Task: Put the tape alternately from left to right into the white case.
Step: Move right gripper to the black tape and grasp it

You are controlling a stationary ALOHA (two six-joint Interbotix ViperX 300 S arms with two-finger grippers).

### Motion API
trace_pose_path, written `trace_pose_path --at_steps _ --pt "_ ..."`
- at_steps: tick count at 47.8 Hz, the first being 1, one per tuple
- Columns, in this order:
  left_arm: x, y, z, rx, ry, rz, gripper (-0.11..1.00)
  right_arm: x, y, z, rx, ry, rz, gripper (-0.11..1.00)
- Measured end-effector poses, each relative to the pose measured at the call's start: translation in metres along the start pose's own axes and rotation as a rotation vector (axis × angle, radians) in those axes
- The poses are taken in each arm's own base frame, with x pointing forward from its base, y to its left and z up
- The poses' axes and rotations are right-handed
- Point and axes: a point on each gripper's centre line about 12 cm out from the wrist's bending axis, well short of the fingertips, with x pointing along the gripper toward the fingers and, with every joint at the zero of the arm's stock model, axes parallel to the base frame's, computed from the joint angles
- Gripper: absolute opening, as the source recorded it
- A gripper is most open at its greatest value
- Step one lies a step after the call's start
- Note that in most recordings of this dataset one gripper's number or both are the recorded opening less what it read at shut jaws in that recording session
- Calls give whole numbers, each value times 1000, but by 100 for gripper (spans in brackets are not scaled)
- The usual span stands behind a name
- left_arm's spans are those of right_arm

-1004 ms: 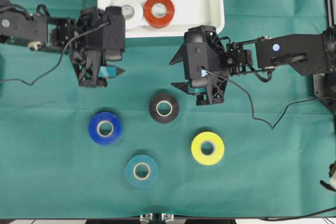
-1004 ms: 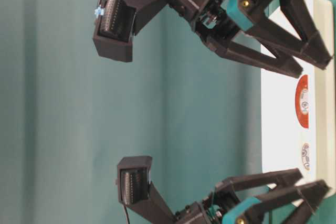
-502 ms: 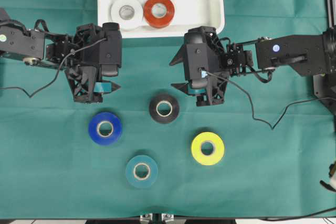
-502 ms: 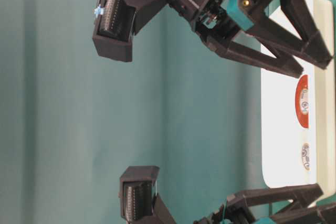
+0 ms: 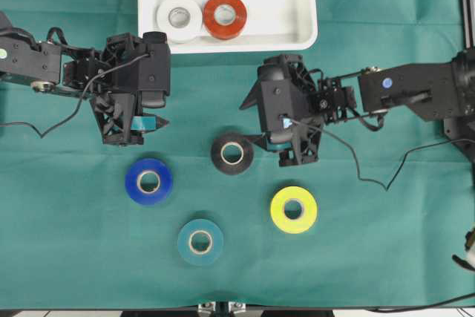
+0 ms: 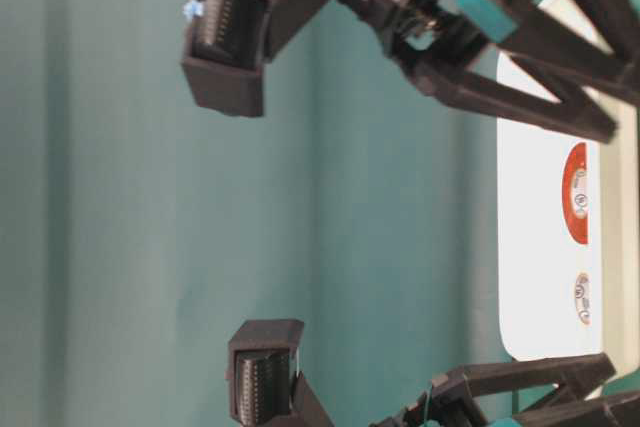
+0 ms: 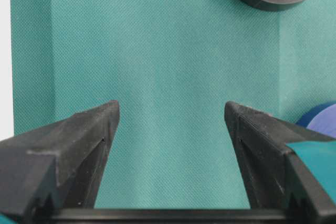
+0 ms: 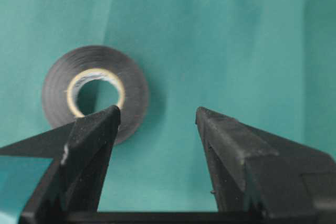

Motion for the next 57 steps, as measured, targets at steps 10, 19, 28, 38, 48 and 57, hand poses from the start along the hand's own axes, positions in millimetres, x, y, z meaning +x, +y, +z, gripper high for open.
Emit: trace_pose_path --at_steps 10,19,28,38,48,57 --pt "0 0 0 -2 2 0 91 11 6 -4 57 21 10 67" --pt "0 0 0 0 0 0 91 23 10 -8 75 25 21 67" --pt "0 0 0 0 -2 0 91 32 11 -7 105 27 22 67" --pt "0 0 0 -1 -2 0 91 41 12 -11 155 37 22 67" --pt "0 0 0 -2 0 0 91 47 11 -14 164 33 25 67" --pt "0 0 0 -1 -2 0 91 53 12 -18 165 46 24 67"
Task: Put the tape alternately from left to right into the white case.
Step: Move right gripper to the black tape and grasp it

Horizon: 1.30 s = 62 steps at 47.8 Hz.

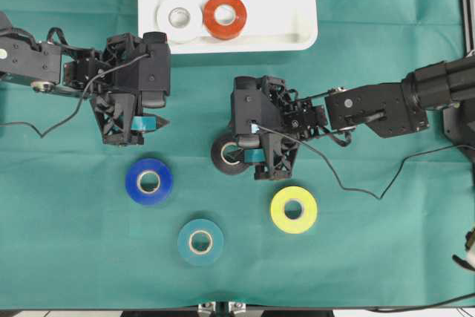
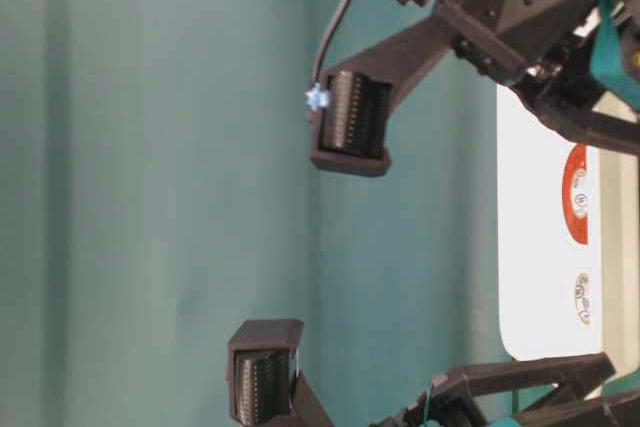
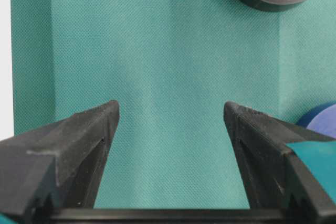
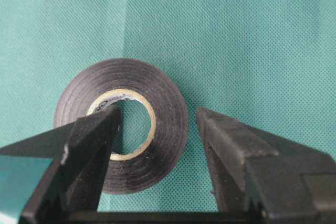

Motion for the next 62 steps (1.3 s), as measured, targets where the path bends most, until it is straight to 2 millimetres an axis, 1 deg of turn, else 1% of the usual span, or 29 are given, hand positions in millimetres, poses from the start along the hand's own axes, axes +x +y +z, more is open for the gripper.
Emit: trace_pose_path --at_steps 18,32,37,40,45,47,62 --pt "0 0 0 0 0 0 91 14 -3 -7 6 28 -8 67" --pt "0 0 0 0 0 0 91 16 -4 -7 7 32 -12 67" --pt "0 0 0 -2 0 0 91 16 -4 -7 7 30 -11 65" --pt "0 0 -1 0 2 0 91 16 -4 -6 5 30 -12 62" --pt "0 0 -1 0 2 0 91 15 -3 -5 0 30 -12 36" --pt "0 0 0 1 0 0 91 13 -3 -4 -3 30 -13 28" --pt "0 0 0 -2 2 0 91 -2 -3 6 -4 29 -24 27"
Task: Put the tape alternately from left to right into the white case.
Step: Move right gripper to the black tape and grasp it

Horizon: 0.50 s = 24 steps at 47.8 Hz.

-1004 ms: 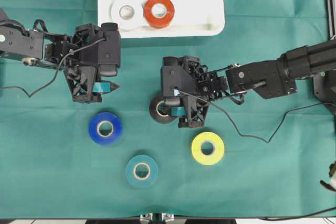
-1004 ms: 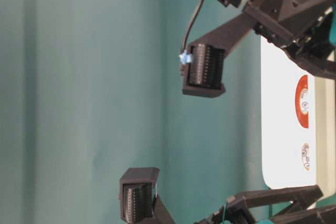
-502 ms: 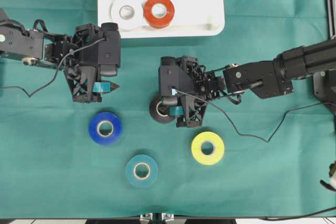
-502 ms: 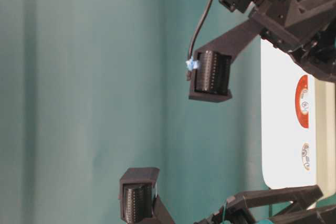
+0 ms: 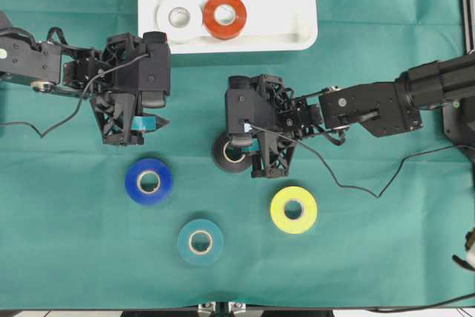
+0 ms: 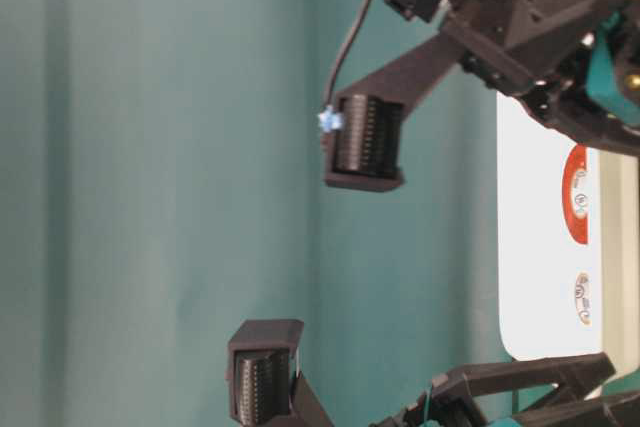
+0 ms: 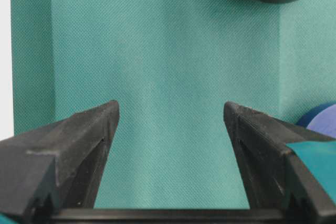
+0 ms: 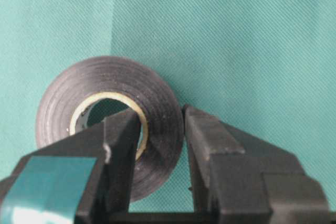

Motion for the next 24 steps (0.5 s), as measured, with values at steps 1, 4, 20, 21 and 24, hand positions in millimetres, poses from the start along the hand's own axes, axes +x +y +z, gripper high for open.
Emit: trace_pose_path --at_steps 1,4,20,21,24 --pt "0 0 0 0 -2 0 91 -2 1 1 -3 -1 1 27" --pt "0 0 0 2 -2 0 91 -8 2 5 -2 -8 0 27" --pt "0 0 0 3 0 0 91 -42 5 29 -45 -64 -3 27" --pt "0 0 0 2 -2 0 91 -42 5 30 -49 -65 -5 27" --pt "0 0 0 2 -2 0 91 -43 3 33 -54 -69 -10 27"
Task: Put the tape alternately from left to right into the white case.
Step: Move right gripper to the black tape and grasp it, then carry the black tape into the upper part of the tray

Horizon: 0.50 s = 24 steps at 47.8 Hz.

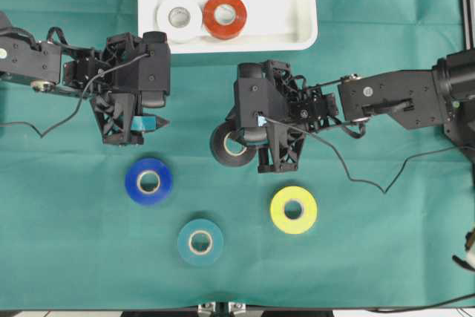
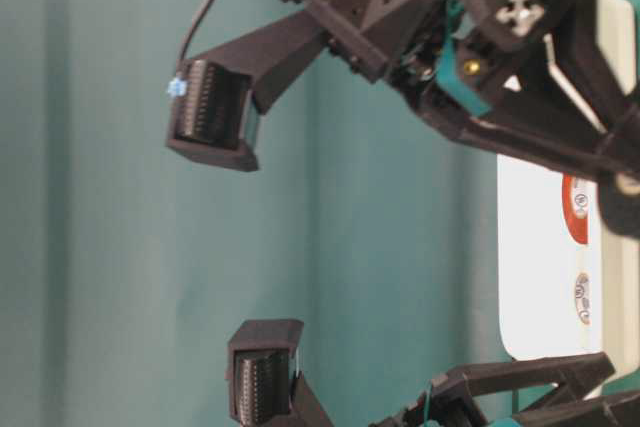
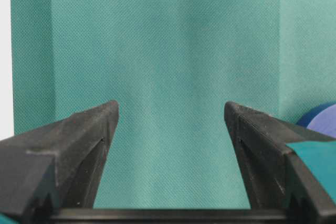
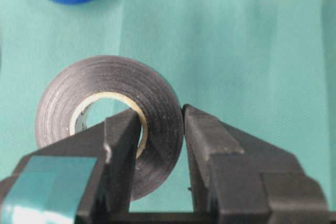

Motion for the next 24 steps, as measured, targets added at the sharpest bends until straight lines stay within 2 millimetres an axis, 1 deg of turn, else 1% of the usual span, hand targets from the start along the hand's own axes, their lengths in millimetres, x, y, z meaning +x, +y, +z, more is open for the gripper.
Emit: trace_pose_path --at_steps 5,13,17,24 --pt "0 0 0 0 0 0 91 0 -4 4 0 -8 -8 27" --pt "0 0 0 0 0 0 91 0 -16 8 6 -17 -31 27" --pt "0 0 0 0 0 0 91 -1 -27 10 3 -19 -53 27" --pt "0 0 0 -2 0 0 91 -2 -52 17 15 -35 -102 27"
